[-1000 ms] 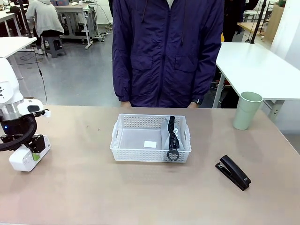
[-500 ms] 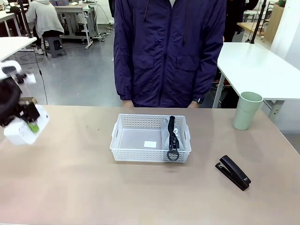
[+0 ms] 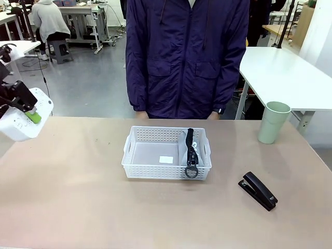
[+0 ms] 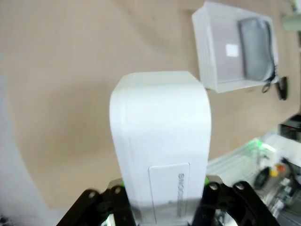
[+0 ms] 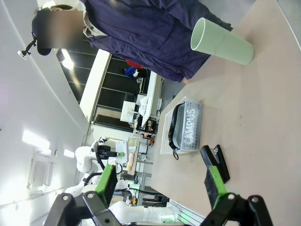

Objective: Efficiently arrange items inside the basket to fit them all.
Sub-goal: Pick up the Digital clock and place it inside the Organizing basket.

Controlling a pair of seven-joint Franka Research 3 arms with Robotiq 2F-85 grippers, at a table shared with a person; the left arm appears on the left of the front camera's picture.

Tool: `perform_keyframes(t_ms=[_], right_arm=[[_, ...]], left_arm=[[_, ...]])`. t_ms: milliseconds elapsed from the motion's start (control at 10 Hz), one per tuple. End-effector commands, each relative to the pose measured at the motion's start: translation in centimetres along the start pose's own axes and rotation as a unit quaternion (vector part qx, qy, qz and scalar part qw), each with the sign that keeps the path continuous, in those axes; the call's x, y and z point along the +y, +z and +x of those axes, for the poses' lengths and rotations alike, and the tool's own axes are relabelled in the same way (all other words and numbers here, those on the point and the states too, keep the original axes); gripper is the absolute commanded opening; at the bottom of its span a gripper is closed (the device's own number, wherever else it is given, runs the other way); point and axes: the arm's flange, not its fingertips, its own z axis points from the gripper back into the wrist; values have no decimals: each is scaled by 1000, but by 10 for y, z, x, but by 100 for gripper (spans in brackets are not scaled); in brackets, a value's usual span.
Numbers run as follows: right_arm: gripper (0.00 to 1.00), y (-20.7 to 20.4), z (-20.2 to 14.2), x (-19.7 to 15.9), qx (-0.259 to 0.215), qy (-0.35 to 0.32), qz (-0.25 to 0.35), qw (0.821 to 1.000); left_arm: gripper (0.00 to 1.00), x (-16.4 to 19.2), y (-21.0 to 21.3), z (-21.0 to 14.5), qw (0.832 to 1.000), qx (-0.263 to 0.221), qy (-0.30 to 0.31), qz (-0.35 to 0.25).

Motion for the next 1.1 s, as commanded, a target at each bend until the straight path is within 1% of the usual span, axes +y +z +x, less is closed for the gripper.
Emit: perform_keyframes(t_ms=[0, 200, 300, 400, 500, 700, 900, 1000], right_arm=[[100, -1, 3, 3, -9, 15, 10, 1000], [100, -1, 3, 3, -9, 15, 10, 1000], [100, -1, 3, 3, -9, 15, 10, 1000], [100, -1, 3, 3, -9, 15, 10, 1000], [100, -1, 3, 3, -9, 15, 10, 1000], [100, -1, 3, 3, -9, 15, 10, 1000], [100, -1, 3, 3, -9, 15, 10, 1000], [100, -1, 3, 3, -9, 15, 10, 1000]], left_arm=[[42, -3, 0, 1, 1000, 2, -3, 19], [42, -3, 0, 1, 1000, 2, -3, 19], [51, -2, -1, 0, 1000, 3, -3, 8], [51, -20, -14, 8, 997, 34, -52, 36], [51, -45, -30, 23, 996, 24, -55, 69], [51, -103, -69, 52, 984, 49, -122, 119], [51, -165, -109, 80, 969, 57, -193, 145], [51, -193, -133, 92, 962, 56, -208, 165]])
